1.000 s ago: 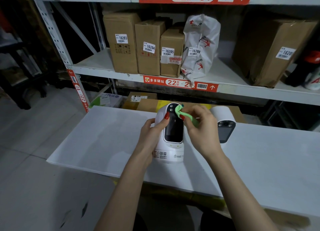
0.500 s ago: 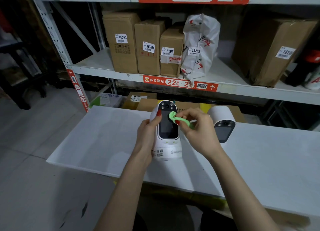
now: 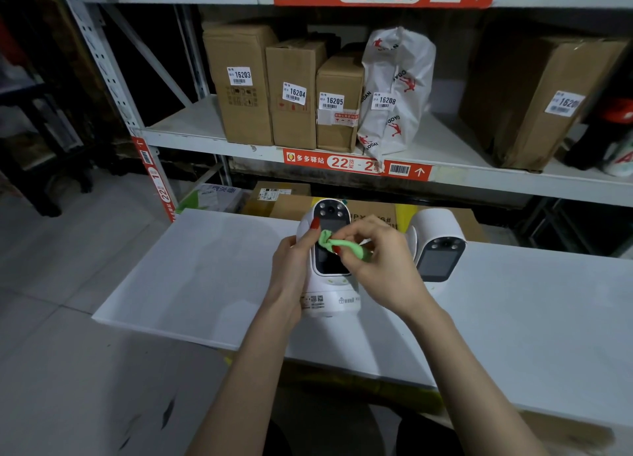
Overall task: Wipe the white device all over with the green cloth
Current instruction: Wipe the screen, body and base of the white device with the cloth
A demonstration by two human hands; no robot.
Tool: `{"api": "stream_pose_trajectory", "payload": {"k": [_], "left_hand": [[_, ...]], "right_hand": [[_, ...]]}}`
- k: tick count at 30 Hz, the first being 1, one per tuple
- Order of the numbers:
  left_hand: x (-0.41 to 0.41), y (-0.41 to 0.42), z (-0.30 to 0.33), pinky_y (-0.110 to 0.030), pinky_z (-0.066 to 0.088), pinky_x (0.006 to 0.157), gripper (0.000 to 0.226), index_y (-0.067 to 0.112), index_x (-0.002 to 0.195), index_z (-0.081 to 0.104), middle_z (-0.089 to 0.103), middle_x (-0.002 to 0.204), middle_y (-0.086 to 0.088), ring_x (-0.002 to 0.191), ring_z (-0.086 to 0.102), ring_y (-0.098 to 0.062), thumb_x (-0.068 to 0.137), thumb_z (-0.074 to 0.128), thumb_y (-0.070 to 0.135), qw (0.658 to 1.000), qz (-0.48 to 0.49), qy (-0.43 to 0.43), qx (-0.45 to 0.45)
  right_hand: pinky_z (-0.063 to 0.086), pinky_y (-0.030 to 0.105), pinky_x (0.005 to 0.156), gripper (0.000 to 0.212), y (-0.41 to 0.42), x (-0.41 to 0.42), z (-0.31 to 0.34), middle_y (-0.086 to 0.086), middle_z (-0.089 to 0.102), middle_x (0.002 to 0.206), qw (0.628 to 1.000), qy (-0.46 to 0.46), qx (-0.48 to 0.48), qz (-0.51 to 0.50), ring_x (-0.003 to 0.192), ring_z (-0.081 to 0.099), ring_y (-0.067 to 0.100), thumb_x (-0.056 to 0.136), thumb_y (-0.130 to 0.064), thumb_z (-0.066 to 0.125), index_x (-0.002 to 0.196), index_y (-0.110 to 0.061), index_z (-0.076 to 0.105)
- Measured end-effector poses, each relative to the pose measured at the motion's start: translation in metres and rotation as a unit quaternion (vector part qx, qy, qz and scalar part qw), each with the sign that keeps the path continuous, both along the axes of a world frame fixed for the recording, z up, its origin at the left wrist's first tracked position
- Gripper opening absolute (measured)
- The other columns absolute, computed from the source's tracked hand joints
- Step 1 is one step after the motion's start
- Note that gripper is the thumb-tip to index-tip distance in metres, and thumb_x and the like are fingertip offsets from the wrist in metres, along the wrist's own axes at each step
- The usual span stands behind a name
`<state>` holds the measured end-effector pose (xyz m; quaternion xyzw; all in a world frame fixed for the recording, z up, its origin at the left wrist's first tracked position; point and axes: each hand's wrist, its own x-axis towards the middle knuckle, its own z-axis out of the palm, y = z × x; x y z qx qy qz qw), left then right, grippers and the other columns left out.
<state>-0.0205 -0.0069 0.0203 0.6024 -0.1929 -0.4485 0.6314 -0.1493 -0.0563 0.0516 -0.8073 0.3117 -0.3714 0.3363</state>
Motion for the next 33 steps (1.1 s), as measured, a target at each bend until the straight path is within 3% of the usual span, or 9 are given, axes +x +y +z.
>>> {"api": "stream_pose_trajectory", "payload": {"k": [5,10,14,18,20,23,26,29,33], "left_hand": [[-0.004,-0.001,0.000,-0.040,0.059,0.075,0.063,0.011,0.122,0.061,0.074,0.104,-0.013,0.088,0.074,-0.030,0.075,0.071,0.052,1.000,-0.007,-0.007,-0.003],[-0.003,-0.001,-0.001,-0.038,0.058,0.073,0.066,0.010,0.120,0.062,0.075,0.099,-0.012,0.085,0.074,-0.029,0.069,0.069,0.052,1.000,0.007,-0.014,0.014],[0.001,0.000,-0.002,-0.040,0.058,0.073,0.057,0.008,0.117,0.061,0.075,0.099,-0.014,0.085,0.074,-0.032,0.081,0.067,0.052,1.000,0.016,-0.016,0.018],[0.000,0.000,0.001,-0.050,0.057,0.087,0.081,0.011,0.116,0.065,0.075,0.102,-0.014,0.089,0.073,-0.034,0.057,0.069,0.067,1.000,0.017,-0.003,0.012],[-0.001,-0.001,0.002,-0.054,0.056,0.090,0.083,0.012,0.115,0.066,0.076,0.101,-0.013,0.090,0.073,-0.034,0.054,0.070,0.068,1.000,0.017,-0.002,0.010],[-0.003,0.001,0.003,-0.049,0.059,0.085,0.071,0.011,0.115,0.066,0.076,0.100,-0.012,0.088,0.074,-0.032,0.066,0.070,0.063,1.000,0.018,-0.011,0.015],[-0.002,0.001,0.003,-0.040,0.060,0.076,0.051,0.010,0.113,0.067,0.076,0.098,-0.013,0.086,0.074,-0.031,0.085,0.065,0.053,0.999,0.021,-0.017,0.023],[0.000,0.003,0.005,-0.039,0.059,0.075,0.051,0.009,0.112,0.068,0.076,0.094,-0.012,0.084,0.074,-0.031,0.088,0.061,0.055,0.999,0.023,-0.026,0.035],[-0.003,0.005,0.009,-0.041,0.060,0.077,0.056,0.007,0.111,0.067,0.076,0.093,-0.012,0.084,0.074,-0.031,0.085,0.063,0.057,0.999,0.026,-0.020,0.036]], "right_hand": [[0.044,0.016,0.068,0.016,0.001,0.003,-0.001,0.004,0.058,0.091,0.998,-0.008,-0.043,-0.050,0.080,0.056,0.009,0.084,-0.005,0.066,0.097,-0.014,0.070],[0.045,0.019,0.065,0.015,0.002,0.003,-0.001,0.006,0.060,0.088,1.000,-0.004,-0.012,-0.007,0.076,0.056,0.010,0.082,-0.005,0.070,0.093,-0.015,0.073],[0.045,0.019,0.065,0.020,0.004,0.001,0.001,0.001,0.060,0.082,0.999,0.011,0.015,0.043,0.074,0.057,0.011,0.078,0.000,0.069,0.086,-0.017,0.075],[0.047,0.025,0.065,0.016,0.005,0.005,-0.001,0.003,0.059,0.084,1.000,-0.008,-0.006,0.006,0.075,0.057,0.012,0.080,-0.004,0.068,0.088,-0.017,0.074],[0.045,0.020,0.066,0.016,0.003,0.005,-0.001,0.006,0.059,0.087,0.999,-0.017,-0.021,-0.031,0.076,0.056,0.012,0.082,-0.003,0.067,0.089,-0.017,0.073],[0.041,0.011,0.064,0.015,0.002,0.004,-0.001,0.006,0.058,0.088,0.998,-0.018,-0.029,-0.043,0.077,0.056,0.008,0.083,-0.003,0.068,0.092,-0.014,0.072],[0.044,0.019,0.064,0.015,0.004,0.002,0.000,0.004,0.057,0.087,1.000,0.001,-0.017,0.002,0.077,0.056,0.011,0.081,-0.006,0.072,0.094,-0.014,0.073],[0.045,0.020,0.066,0.015,0.004,0.002,-0.001,-0.001,0.057,0.084,0.999,0.020,-0.015,0.025,0.076,0.055,0.009,0.080,-0.008,0.075,0.093,-0.016,0.074],[0.042,0.017,0.063,0.012,-0.002,0.002,-0.004,0.002,0.058,0.084,0.999,-0.010,-0.021,-0.034,0.075,0.056,0.009,0.081,-0.006,0.072,0.087,-0.016,0.074]]}}
